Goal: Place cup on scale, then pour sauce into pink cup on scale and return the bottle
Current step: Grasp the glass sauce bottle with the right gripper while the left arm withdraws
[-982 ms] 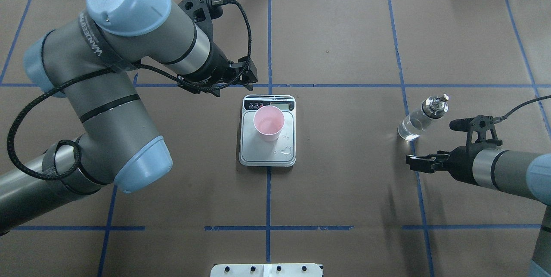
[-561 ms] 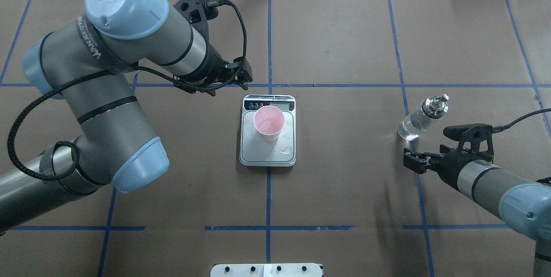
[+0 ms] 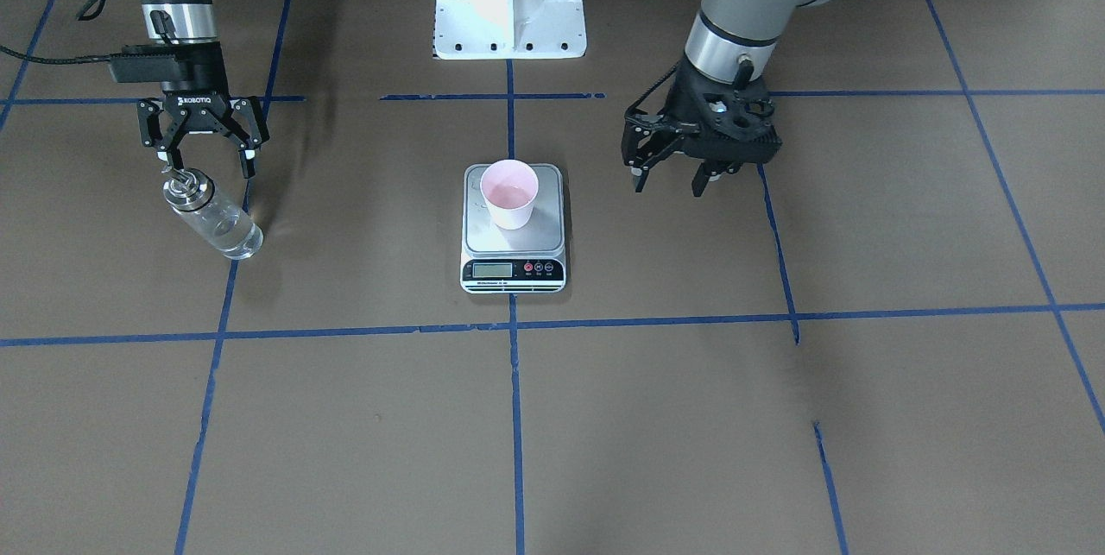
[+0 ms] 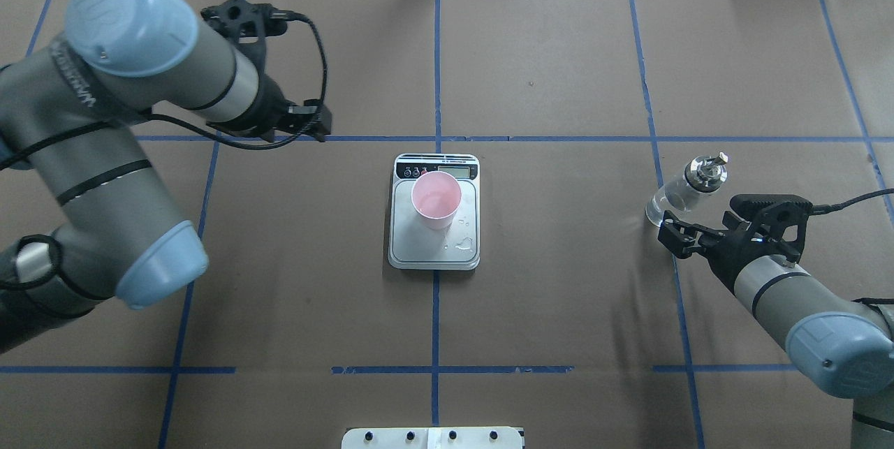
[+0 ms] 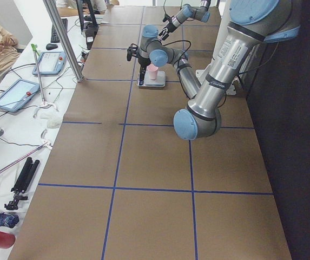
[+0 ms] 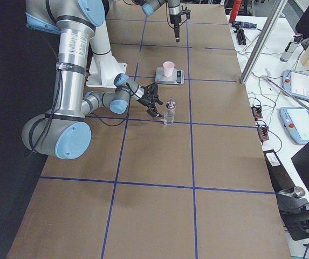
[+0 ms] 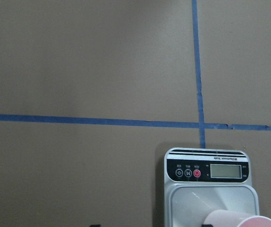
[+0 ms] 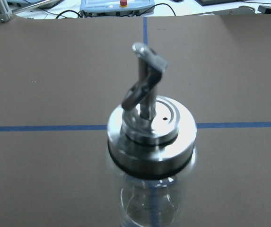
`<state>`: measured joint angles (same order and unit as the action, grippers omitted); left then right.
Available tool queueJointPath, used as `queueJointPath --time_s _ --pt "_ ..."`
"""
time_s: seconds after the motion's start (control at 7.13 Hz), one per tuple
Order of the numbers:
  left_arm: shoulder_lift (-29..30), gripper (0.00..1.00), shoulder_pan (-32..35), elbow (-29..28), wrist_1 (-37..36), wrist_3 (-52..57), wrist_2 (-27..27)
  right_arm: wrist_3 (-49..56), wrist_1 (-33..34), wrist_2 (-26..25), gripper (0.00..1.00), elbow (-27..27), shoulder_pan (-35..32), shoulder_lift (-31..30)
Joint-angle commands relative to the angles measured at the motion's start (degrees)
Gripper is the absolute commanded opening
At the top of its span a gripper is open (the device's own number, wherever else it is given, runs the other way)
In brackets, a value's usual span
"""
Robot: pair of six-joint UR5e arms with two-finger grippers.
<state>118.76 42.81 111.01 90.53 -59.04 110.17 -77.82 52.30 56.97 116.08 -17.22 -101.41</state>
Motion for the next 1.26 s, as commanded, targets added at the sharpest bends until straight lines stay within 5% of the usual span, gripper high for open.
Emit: queueJointPath --time_s 0.0,0.42,1.12 --pt "-8.68 0.77 1.84 3.94 -0.09 7.52 -2.84 -0.75 -0.53 -4.57 1.00 -3.21 0.08 1.13" --pt "-12.58 0.77 2.02 4.30 -0.18 17.09 -3.47 -2.86 -0.71 -6.52 1.00 -4.20 0.17 3.23" --pt "-13.11 0.77 2.11 4.21 -0.18 17.12 -3.47 -3.13 -0.79 -7.31 1.00 -6.92 0.52 3.67"
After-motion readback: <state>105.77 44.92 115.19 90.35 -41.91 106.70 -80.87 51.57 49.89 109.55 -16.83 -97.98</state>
